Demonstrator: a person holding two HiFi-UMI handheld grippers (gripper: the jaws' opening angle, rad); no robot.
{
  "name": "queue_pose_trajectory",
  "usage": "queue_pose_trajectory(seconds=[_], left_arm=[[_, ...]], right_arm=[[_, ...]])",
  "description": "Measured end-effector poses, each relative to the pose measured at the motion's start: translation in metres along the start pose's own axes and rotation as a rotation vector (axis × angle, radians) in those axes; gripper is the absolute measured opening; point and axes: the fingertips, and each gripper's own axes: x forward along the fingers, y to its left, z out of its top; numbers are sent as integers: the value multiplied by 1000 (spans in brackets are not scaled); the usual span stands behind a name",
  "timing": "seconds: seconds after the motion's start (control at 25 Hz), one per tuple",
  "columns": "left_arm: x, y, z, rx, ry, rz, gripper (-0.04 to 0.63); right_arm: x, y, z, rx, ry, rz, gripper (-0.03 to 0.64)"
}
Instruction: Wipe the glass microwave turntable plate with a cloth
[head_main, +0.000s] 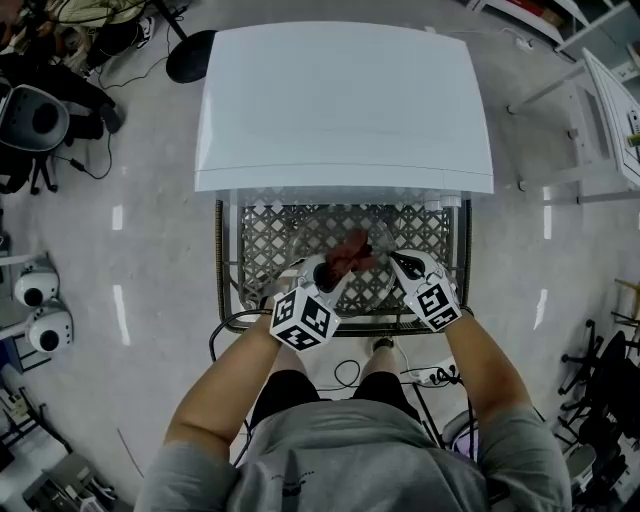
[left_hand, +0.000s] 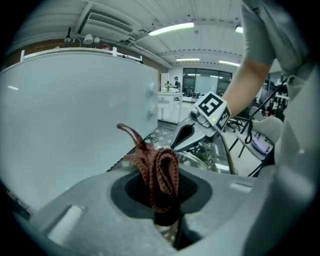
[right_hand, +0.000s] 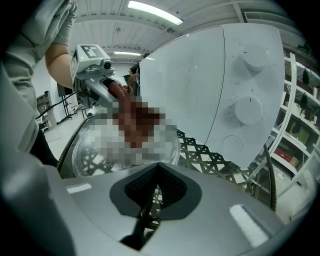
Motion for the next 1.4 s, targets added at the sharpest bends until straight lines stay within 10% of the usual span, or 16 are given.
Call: queue_pose_trajectory(seconds=[0.56, 1.4], left_arm=[[74, -50, -4, 87, 106, -115, 67], [-56, 23, -107, 34, 302, 4, 67]], right_arm=[[0, 0, 0, -21, -8, -17, 9], [0, -1, 1, -32, -5, -29, 9]])
